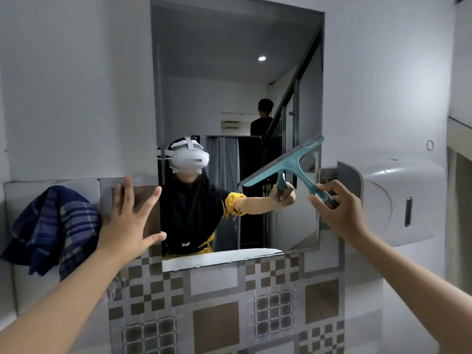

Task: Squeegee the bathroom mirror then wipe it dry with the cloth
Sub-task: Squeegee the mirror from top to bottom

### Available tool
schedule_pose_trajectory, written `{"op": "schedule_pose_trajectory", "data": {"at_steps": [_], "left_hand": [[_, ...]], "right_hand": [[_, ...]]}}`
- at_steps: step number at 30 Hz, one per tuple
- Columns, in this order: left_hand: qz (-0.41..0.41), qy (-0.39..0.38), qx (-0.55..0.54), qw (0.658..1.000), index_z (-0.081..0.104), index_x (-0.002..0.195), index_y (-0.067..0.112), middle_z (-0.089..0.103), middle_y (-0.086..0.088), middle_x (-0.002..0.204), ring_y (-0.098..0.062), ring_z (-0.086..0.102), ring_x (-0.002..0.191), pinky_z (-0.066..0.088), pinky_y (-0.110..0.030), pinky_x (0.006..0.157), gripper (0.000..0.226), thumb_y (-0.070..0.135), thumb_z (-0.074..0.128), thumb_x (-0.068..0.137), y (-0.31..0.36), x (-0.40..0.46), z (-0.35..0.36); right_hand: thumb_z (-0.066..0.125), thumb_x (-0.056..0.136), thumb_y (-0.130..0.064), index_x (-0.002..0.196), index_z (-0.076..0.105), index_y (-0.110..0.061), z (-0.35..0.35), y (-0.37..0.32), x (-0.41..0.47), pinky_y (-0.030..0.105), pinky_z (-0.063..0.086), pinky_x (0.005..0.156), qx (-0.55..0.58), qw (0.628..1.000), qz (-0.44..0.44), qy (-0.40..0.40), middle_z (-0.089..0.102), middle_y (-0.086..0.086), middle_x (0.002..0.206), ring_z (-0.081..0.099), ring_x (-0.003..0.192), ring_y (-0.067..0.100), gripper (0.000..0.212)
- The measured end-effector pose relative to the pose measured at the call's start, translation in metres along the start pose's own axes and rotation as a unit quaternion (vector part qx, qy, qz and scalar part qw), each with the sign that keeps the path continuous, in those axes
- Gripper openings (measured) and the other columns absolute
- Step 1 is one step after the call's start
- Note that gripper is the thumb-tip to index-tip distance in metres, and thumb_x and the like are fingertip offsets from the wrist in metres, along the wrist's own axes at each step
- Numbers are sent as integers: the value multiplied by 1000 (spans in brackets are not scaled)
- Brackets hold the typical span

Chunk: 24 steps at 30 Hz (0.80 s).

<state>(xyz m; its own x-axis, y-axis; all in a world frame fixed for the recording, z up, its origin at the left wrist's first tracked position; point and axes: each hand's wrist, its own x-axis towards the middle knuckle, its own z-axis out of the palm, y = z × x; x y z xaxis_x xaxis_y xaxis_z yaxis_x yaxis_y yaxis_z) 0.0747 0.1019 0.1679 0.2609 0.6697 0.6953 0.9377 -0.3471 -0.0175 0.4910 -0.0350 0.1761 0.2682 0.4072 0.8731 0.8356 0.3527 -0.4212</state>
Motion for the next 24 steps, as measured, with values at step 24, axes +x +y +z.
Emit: {"op": "schedule_pose_trajectory", "data": {"at_steps": [24], "left_hand": [[29, 70, -78, 994, 1, 148, 36, -18, -18, 155, -40, -9, 141, 49, -57, 89, 90, 45, 62, 82, 9, -31, 26]], "right_hand": [[57, 94, -31, 102, 41, -17, 109, -155, -54, 19, 37, 32, 321, 861, 376, 118, 60, 22, 90, 48, 36, 17, 22]]}}
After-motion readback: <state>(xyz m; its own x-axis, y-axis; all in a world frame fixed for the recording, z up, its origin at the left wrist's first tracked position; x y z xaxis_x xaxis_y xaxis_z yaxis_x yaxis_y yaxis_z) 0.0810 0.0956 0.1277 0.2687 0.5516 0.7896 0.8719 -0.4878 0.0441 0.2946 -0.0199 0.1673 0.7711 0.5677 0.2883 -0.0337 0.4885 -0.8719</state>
